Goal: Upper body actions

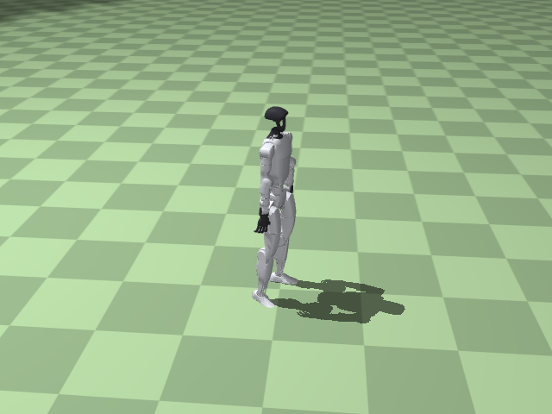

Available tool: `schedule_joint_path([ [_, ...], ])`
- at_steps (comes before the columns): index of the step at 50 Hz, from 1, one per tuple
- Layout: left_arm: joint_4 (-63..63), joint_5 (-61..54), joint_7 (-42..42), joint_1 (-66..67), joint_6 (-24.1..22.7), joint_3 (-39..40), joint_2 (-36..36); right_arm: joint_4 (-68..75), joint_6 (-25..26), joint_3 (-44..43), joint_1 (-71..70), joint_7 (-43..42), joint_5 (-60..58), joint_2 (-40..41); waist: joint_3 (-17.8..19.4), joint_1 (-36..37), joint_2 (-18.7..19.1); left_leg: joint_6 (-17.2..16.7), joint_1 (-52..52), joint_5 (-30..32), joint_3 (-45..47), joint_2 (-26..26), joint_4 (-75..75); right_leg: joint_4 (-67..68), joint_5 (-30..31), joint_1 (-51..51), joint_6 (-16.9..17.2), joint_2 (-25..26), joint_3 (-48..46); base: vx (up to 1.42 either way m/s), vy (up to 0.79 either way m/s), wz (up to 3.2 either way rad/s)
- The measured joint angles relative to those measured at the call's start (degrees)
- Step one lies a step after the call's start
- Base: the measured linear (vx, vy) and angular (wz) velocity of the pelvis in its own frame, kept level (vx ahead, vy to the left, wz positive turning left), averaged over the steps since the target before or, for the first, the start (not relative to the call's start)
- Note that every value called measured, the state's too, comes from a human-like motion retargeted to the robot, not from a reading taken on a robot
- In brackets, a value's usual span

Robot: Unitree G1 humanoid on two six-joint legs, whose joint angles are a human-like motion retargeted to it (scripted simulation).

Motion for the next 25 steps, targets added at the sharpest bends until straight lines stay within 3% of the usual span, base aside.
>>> schedule_joint_path([
  [25, -0.3, 1.9, 0.3, 0.5, -0.1, -0.7, -1.4, 0.0, 0.1, 0.4, 0.0, -0.1, -0.5, 0.0, -0.1, 0.0, 0.2, 0.3, -0.2, 0.1, -0.5, -0.3, 0.0, 0.0, 0.1, 0.0, -0.1, 0.0, -0.4, 0.00, 0.00, 0.00],
])
